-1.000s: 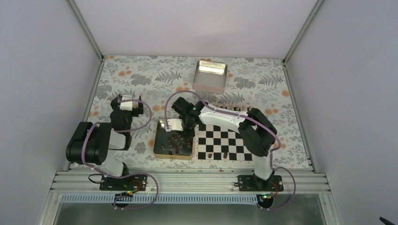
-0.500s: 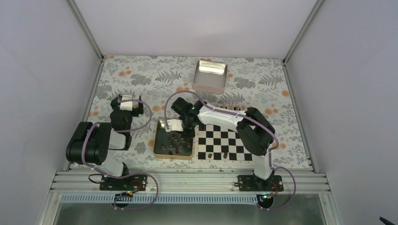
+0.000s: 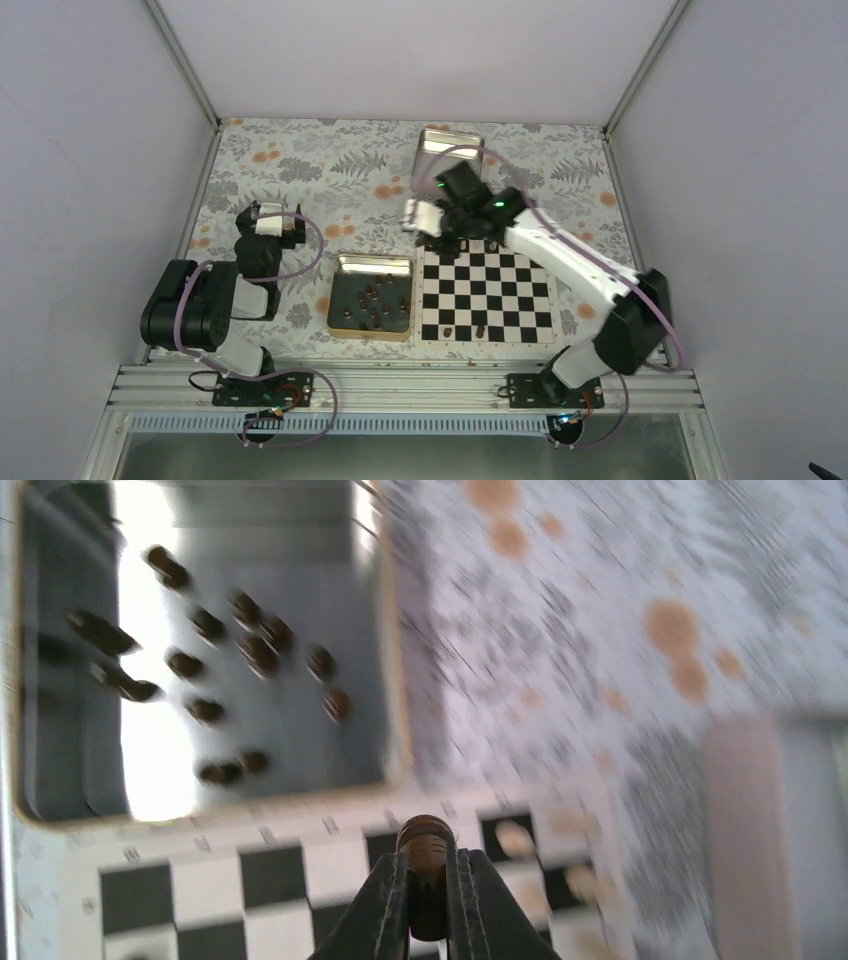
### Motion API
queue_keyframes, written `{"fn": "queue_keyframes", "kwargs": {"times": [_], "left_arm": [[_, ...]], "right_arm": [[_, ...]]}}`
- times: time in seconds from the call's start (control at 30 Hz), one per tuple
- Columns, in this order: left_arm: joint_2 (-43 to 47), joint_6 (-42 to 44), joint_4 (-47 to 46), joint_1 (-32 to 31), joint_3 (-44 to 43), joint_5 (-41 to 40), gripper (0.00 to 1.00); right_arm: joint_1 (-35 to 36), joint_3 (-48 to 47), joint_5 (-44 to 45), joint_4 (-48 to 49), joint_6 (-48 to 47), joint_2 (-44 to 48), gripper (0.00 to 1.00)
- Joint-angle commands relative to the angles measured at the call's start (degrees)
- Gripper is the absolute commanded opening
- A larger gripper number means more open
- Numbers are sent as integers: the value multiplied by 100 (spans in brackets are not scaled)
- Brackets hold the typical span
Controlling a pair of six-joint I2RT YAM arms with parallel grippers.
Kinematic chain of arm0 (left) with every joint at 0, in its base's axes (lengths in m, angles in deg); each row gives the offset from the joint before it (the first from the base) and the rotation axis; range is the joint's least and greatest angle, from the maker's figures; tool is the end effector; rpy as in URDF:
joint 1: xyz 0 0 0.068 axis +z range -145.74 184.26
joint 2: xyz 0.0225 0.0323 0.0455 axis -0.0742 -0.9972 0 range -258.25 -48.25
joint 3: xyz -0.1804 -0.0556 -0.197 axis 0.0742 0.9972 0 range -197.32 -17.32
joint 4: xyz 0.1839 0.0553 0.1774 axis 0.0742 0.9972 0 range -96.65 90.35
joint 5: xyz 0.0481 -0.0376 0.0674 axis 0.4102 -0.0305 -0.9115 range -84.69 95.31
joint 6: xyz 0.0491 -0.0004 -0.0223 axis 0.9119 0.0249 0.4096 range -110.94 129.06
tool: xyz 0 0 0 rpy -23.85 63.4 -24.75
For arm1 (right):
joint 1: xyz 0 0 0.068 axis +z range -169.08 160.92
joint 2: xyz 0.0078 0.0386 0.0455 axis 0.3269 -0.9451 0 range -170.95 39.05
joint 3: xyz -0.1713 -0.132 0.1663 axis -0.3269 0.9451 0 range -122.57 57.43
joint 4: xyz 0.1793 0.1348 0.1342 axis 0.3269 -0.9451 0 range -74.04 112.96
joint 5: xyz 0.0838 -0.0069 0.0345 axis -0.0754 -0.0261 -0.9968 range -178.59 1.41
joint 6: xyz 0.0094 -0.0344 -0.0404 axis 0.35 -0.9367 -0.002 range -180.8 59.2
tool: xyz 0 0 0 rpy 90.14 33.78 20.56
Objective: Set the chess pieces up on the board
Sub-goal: Place the chess piece on the chessboard.
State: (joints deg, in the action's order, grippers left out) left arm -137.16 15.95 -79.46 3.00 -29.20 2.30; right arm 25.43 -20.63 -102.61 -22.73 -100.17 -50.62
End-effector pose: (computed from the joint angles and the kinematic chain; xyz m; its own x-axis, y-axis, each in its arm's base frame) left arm 0.2377 -0.0035 0.1442 -0.0766 0.1215 -0.9896 -0.0213 0.9921 0.1235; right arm 0.2286 0.2369 0.2958 0.0269 -0.8367 -0.5470 -0.9786 0.0897 -0.1852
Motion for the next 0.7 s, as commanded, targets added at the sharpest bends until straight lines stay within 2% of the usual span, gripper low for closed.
{"fn": "queue_keyframes", "kwargs": {"times": [0.0, 0.1, 0.17, 0.37, 0.53, 0.67], "left_arm": [[-63, -19, -291, -15, -25, 4, 100], [-57, -21, -290, -15, -25, 4, 100], [-59, -21, -294, -15, -25, -4, 100], [-57, -16, -284, -16, -25, -2, 100], [-58, -22, -292, -15, -26, 1, 100], [-64, -22, -294, -16, -25, 0, 100]], "right_arm": [[-1128, 801, -141, -569, -147, 990, 4], [-2002, 1527, -164, -847, -581, 1748, 5], [-2266, 1995, 13, -1039, -843, 2197, 4], [-2393, 3328, 334, -1384, -1355, 3048, 4], [-2415, 4261, 695, -1281, -1711, 3435, 4], [-2491, 4476, 615, -1187, -1768, 3505, 4]]}}
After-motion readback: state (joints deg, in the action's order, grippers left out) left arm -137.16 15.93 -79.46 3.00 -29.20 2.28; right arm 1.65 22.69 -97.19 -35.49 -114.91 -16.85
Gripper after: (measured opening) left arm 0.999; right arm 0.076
